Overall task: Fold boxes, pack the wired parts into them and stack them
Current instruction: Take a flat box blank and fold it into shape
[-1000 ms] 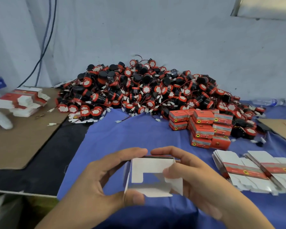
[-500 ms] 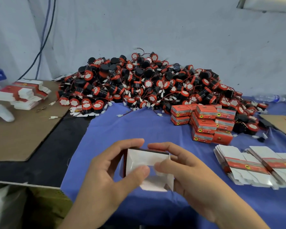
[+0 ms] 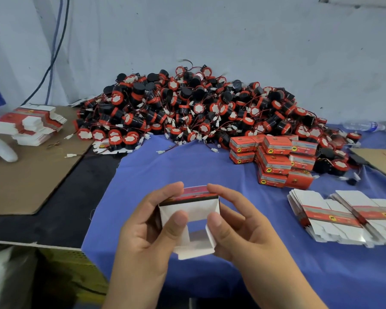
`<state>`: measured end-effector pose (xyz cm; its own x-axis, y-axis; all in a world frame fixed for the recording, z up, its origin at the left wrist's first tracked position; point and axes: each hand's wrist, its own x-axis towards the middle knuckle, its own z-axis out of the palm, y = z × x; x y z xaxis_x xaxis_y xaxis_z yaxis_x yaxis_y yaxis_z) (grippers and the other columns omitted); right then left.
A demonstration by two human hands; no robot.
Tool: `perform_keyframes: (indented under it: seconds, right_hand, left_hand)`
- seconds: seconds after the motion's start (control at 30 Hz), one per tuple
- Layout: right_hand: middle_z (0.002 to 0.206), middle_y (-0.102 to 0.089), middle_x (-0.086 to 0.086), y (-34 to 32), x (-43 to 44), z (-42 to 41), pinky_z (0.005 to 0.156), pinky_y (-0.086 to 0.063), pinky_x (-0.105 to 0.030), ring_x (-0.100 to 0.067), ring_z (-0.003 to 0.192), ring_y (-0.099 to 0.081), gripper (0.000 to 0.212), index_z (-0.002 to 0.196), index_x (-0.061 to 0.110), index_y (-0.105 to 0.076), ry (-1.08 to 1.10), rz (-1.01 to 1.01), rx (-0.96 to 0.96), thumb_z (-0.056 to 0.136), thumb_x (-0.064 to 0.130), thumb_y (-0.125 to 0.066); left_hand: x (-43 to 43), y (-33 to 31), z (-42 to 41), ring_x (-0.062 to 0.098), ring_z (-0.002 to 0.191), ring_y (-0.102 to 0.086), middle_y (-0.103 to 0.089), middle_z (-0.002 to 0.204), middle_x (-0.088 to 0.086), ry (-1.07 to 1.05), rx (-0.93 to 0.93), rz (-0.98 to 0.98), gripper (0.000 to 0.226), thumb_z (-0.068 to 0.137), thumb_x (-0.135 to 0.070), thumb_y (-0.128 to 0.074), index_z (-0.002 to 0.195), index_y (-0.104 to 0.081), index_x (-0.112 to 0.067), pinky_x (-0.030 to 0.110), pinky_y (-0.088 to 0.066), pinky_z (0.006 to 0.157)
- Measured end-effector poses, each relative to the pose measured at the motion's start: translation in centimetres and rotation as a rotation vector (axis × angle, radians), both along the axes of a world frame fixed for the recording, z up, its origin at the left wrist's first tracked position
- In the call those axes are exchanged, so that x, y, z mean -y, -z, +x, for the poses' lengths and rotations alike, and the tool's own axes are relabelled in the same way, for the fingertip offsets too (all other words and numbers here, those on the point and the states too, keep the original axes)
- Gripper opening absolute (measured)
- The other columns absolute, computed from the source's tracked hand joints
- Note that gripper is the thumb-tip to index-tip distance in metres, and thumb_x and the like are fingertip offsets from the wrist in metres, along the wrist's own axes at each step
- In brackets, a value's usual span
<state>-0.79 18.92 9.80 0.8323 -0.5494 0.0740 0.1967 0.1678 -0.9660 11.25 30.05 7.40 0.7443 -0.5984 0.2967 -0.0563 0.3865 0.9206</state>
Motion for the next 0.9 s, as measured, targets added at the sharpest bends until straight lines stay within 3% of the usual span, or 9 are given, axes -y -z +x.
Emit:
perform_keyframes:
  seconds: [0.2, 0.3, 0.4, 0.47, 0.63, 0.7, 0.77, 0.8, 0.9]
  right_hand:
    - [0.113, -0.073, -0.010, -0.1, 1.1, -0.9, 0.080, -0.061, -0.040, -0.026, 0.093, -0.066, 0.035, 0.124, 0.029, -0.064, -0.074, 0.001, -0.037, 0.090, 0.026, -0.072]
    - [0.122, -0.067, -0.019, -0.3, 1.8, -1.5, 0.078, -0.060, -0.044, -0.032, 0.098, -0.064, 0.040, 0.127, 0.022, -0.062, -0.184, 0.021, -0.028, 0.088, 0.023, -0.071]
    - [0.115, -0.068, -0.020, 0.1, 1.9, -1.5, 0.069, -0.059, -0.038, -0.024, 0.086, -0.066, 0.036, 0.122, 0.023, -0.063, -0.166, -0.022, -0.026, 0.088, 0.024, -0.073]
    - [0.109, -0.072, -0.011, 0.5, 1.4, -1.1, 0.064, -0.058, -0.033, -0.017, 0.080, -0.069, 0.032, 0.119, 0.026, -0.064, -0.103, -0.077, -0.022, 0.088, 0.026, -0.073]
    - [0.107, -0.072, -0.003, 1.5, 0.3, -0.5, 0.064, -0.059, -0.031, -0.014, 0.087, -0.070, 0.027, 0.123, 0.035, -0.059, 0.079, -0.372, -0.060, 0.097, 0.038, -0.062]
    - [0.100, -0.073, 0.002, 1.8, 0.3, -0.4, 0.061, -0.054, -0.024, -0.011, 0.080, -0.068, 0.023, 0.124, 0.040, -0.054, 0.167, -0.583, -0.109, 0.101, 0.041, -0.055]
    - [0.097, -0.074, 0.006, 1.9, 0.3, -0.3, 0.059, -0.049, -0.017, -0.005, 0.073, -0.066, 0.020, 0.121, 0.044, -0.053, 0.178, -0.618, -0.111, 0.101, 0.041, -0.052]
    - [0.099, -0.074, 0.006, 1.8, 0.4, -0.2, 0.060, -0.049, -0.015, -0.005, 0.076, -0.067, 0.020, 0.120, 0.044, -0.054, 0.159, -0.574, -0.093, 0.101, 0.040, -0.053]
    - [0.109, -0.074, 0.002, 1.7, 0.6, -0.3, 0.068, -0.055, -0.022, -0.014, 0.096, -0.072, 0.029, 0.124, 0.040, -0.057, 0.111, -0.416, -0.066, 0.096, 0.038, -0.061]
  left_hand:
    - [0.3, 0.2, -0.2, 0.012, 0.096, -0.072, -0.074, 0.108, -0.005, 0.027, 0.102, 0.027, 0.033, 0.073, -0.033, -0.081, 0.105, -0.074, -0.033, 0.019, -0.057, 0.071]
    - [-0.1, 0.1, 0.6, 0.011, 0.108, -0.068, -0.070, 0.119, -0.009, 0.233, 0.178, 0.111, 0.038, 0.072, -0.021, -0.084, 0.107, -0.074, -0.034, 0.021, -0.058, 0.078]
    - [-0.2, 0.4, 0.4, 0.010, 0.124, -0.059, -0.062, 0.131, -0.010, 0.175, 0.354, 0.159, 0.040, 0.080, -0.023, -0.083, 0.115, -0.071, -0.037, 0.019, -0.053, 0.091]
    - [-0.1, 0.7, 0.1, 0.009, 0.128, -0.056, -0.059, 0.134, -0.014, 0.114, 0.395, 0.179, 0.042, 0.080, -0.029, -0.079, 0.119, -0.068, -0.041, 0.019, -0.052, 0.092]
    - [0.1, 0.7, -0.2, 0.014, 0.130, -0.054, -0.059, 0.134, -0.015, 0.067, 0.474, 0.222, 0.052, 0.084, -0.009, -0.077, 0.121, -0.066, -0.043, 0.034, -0.054, 0.094]
    - [0.4, 0.6, -0.5, 0.014, 0.131, -0.053, -0.059, 0.133, -0.018, -0.005, 0.593, 0.244, 0.051, 0.085, -0.013, -0.075, 0.120, -0.064, -0.047, 0.025, -0.050, 0.098]
    - [0.4, 0.5, -0.7, 0.013, 0.130, -0.052, -0.059, 0.132, -0.020, -0.056, 0.670, 0.255, 0.052, 0.081, -0.016, -0.072, 0.120, -0.063, -0.050, 0.018, -0.045, 0.099]
    - [0.4, 0.6, -0.6, 0.013, 0.130, -0.053, -0.060, 0.132, -0.018, -0.036, 0.634, 0.254, 0.054, 0.080, -0.015, -0.072, 0.121, -0.063, -0.049, 0.019, -0.047, 0.099]
    - [-0.2, 0.6, -0.1, 0.021, 0.124, -0.060, -0.062, 0.134, -0.007, 0.226, 0.295, 0.178, 0.053, 0.083, -0.019, -0.075, 0.127, -0.062, -0.044, 0.030, -0.057, 0.089]
